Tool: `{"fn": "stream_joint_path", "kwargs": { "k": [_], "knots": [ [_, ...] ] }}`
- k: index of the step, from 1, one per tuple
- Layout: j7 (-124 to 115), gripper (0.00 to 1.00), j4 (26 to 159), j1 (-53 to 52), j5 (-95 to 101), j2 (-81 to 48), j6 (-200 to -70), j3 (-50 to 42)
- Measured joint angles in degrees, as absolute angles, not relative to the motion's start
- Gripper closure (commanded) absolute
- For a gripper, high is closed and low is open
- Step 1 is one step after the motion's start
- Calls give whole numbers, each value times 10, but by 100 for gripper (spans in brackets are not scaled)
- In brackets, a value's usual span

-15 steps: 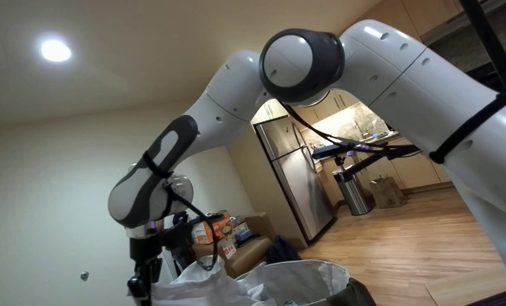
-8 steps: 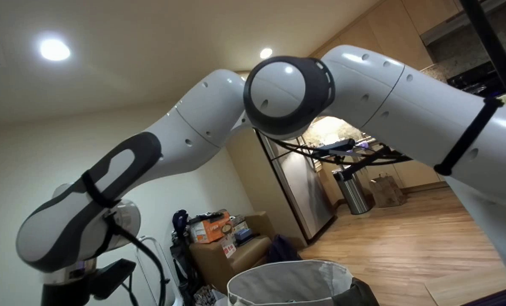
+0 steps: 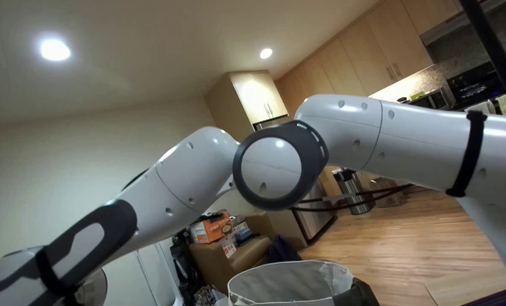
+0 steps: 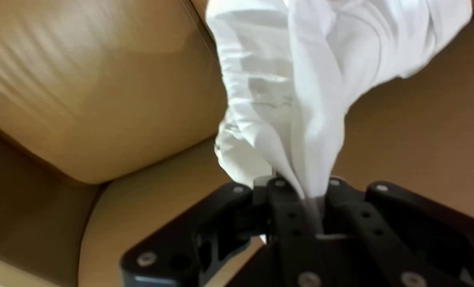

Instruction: Remove the white clothing from the laundry hamper and put it on the couch

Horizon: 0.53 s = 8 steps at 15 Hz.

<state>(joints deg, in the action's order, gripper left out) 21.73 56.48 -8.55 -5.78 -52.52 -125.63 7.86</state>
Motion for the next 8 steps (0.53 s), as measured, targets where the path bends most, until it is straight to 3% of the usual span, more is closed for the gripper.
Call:
{"fn": "stream_joint_path", "kwargs": {
  "k": [8],
  "knots": [
    [229, 92, 488, -65, -60, -747, -1256, 101]
  ]
}}
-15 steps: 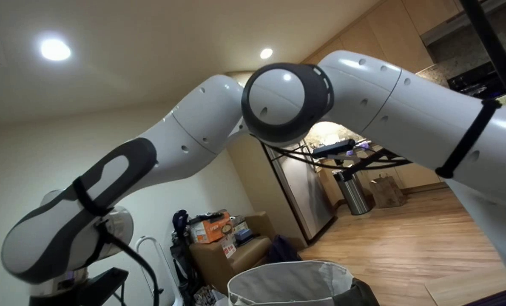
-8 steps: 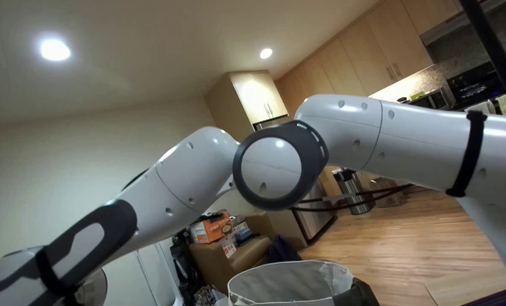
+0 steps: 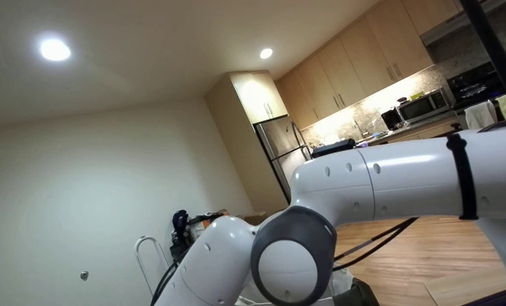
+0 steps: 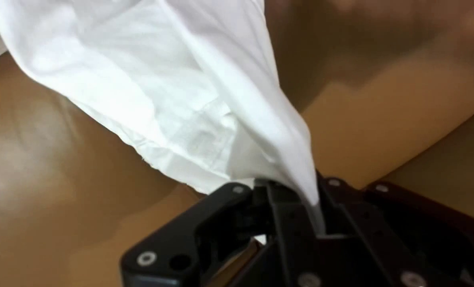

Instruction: Remove the white clothing from the laundry hamper and put it on the couch

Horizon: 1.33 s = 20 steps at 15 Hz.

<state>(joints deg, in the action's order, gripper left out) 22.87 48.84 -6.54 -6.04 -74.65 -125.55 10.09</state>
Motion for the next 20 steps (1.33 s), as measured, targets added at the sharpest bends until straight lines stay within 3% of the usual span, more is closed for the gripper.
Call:
{"fn": "stream_joint_path", "kwargs": {
  "k": [11, 20],
  "knots": [
    [240, 93, 339, -99, -58, -792, -1223, 126],
    [277, 92, 310, -152, -59, -775, -1160, 135]
  ]
}}
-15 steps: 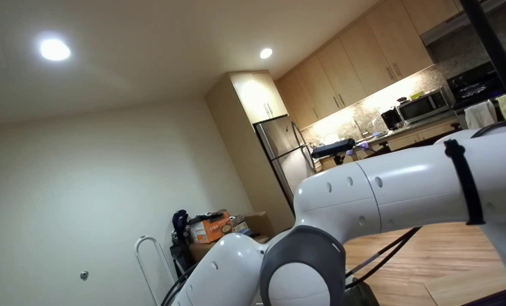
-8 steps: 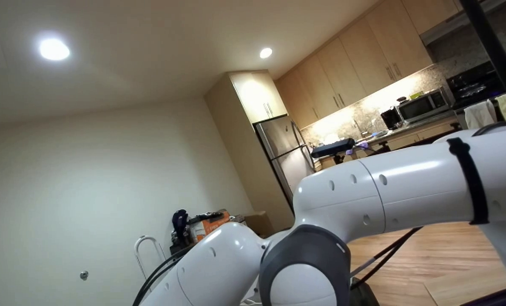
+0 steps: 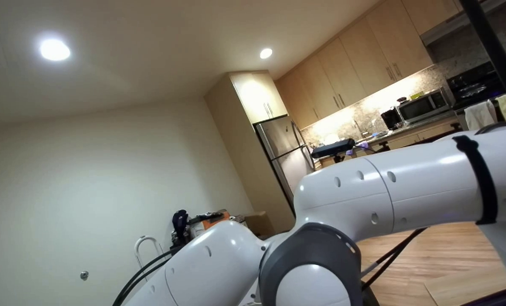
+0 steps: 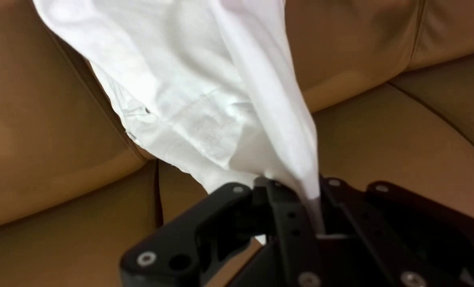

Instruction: Remove the white clothing from the laundry hamper and put it on the couch

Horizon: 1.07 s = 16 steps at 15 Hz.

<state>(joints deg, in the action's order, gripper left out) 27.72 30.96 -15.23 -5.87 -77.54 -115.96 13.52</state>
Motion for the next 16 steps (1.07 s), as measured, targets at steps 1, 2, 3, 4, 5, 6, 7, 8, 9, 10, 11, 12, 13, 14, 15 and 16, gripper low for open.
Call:
{"fn": "stream_joint_path", "kwargs": {
  "k": [1, 2, 3, 4, 5, 6, 7, 8, 9, 10, 11, 12, 13, 14, 15, 16],
  "knots": [
    [284, 93, 310, -152, -59, -777, -1146, 138],
    [293, 92, 310, -151, -61, -780, -1134, 141],
    [306, 92, 311, -151, -63, -784, -1122, 145],
    [318, 92, 311, -151, -63, -788, -1111, 150],
    [334, 92, 312, -152, -64, -794, -1100, 156],
    [350, 92, 313, -152, -64, -800, -1090, 163],
    [366, 93, 315, -153, -64, -805, -1078, 171],
    [383, 92, 316, -154, -64, -809, -1066, 178],
    [401, 93, 317, -156, -64, -813, -1055, 184],
    [417, 92, 317, -159, -64, -815, -1046, 189],
    [431, 93, 317, -162, -64, -815, -1035, 193],
    [443, 93, 317, -167, -64, -815, -1024, 195],
    [454, 92, 317, -171, -64, -815, -1015, 197],
    [464, 82, 317, -176, -64, -815, -1004, 199],
    [473, 67, 314, -181, -64, -816, -988, 200],
    [479, 65, 309, -187, -64, -818, -971, 199]
  ]
}}
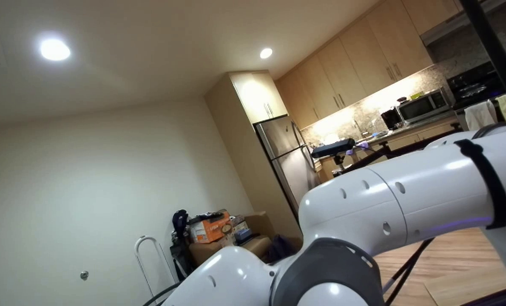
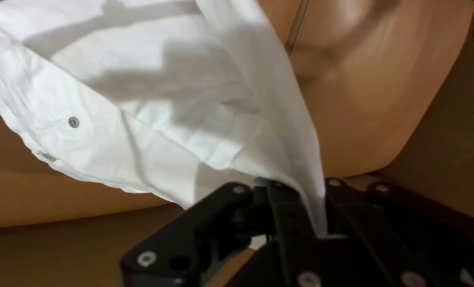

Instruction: Remove the white clothing from the laundry hamper and put it on the couch

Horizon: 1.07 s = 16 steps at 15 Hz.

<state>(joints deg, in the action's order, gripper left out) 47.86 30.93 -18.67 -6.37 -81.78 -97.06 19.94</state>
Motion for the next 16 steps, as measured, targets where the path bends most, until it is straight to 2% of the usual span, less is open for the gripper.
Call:
{"fn": "stream_joint_path", "kwargs": {
  "k": [9, 11, 16],
  "knots": [
    [483, 6, 277, -205, -64, -828, -892, 189],
    [482, 0, 269, -202, -65, -829, -884, 179],
    [443, 0, 222, -159, -64, -830, -885, 136]
  ]
}}
